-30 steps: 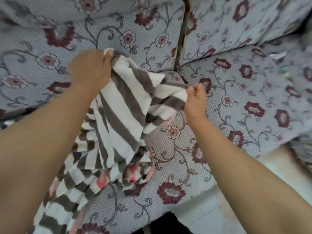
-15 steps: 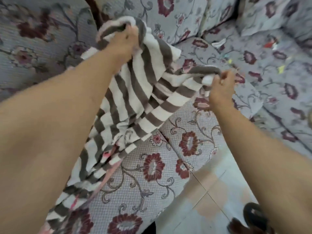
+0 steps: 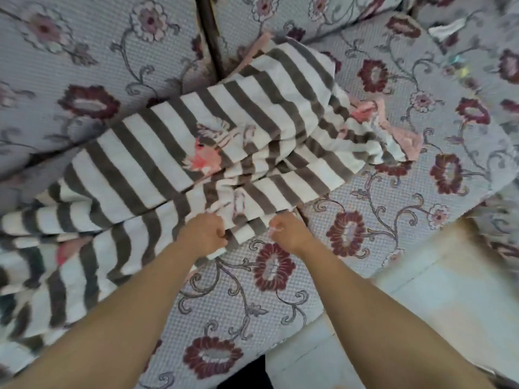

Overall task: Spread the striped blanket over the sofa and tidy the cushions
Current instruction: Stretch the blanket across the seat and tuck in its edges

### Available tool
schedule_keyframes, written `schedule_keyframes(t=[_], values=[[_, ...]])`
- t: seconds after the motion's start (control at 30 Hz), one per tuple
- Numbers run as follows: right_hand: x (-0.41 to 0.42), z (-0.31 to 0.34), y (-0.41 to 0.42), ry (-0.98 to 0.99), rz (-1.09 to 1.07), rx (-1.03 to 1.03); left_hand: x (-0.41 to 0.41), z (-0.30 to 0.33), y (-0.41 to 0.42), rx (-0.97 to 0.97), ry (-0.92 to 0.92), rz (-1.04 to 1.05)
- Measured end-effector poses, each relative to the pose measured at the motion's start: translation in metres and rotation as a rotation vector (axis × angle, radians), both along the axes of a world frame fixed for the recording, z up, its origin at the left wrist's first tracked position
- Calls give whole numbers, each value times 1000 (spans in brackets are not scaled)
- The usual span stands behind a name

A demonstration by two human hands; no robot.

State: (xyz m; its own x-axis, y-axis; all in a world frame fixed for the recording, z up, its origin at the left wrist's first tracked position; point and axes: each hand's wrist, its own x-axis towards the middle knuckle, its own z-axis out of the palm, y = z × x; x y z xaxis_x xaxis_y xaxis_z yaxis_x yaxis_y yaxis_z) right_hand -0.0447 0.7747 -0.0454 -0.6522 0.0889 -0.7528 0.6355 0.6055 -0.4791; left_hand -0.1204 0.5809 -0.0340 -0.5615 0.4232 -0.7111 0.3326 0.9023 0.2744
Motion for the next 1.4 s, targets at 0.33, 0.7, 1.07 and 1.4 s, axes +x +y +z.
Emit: schedule_keyframes(t=[0.33, 0.7, 1.07, 1.4], values=[[-17, -21, -147, 225, 624, 56, 41, -34, -135, 42, 39, 323], [47, -40, -274, 329, 954, 255, 179, -41, -318, -77, 209, 708], [106, -74, -403, 604, 1027, 587, 319, -77, -422, -291, 262, 1040], [99, -67, -439, 585, 1293, 622, 330, -84, -481, -197, 210, 839]])
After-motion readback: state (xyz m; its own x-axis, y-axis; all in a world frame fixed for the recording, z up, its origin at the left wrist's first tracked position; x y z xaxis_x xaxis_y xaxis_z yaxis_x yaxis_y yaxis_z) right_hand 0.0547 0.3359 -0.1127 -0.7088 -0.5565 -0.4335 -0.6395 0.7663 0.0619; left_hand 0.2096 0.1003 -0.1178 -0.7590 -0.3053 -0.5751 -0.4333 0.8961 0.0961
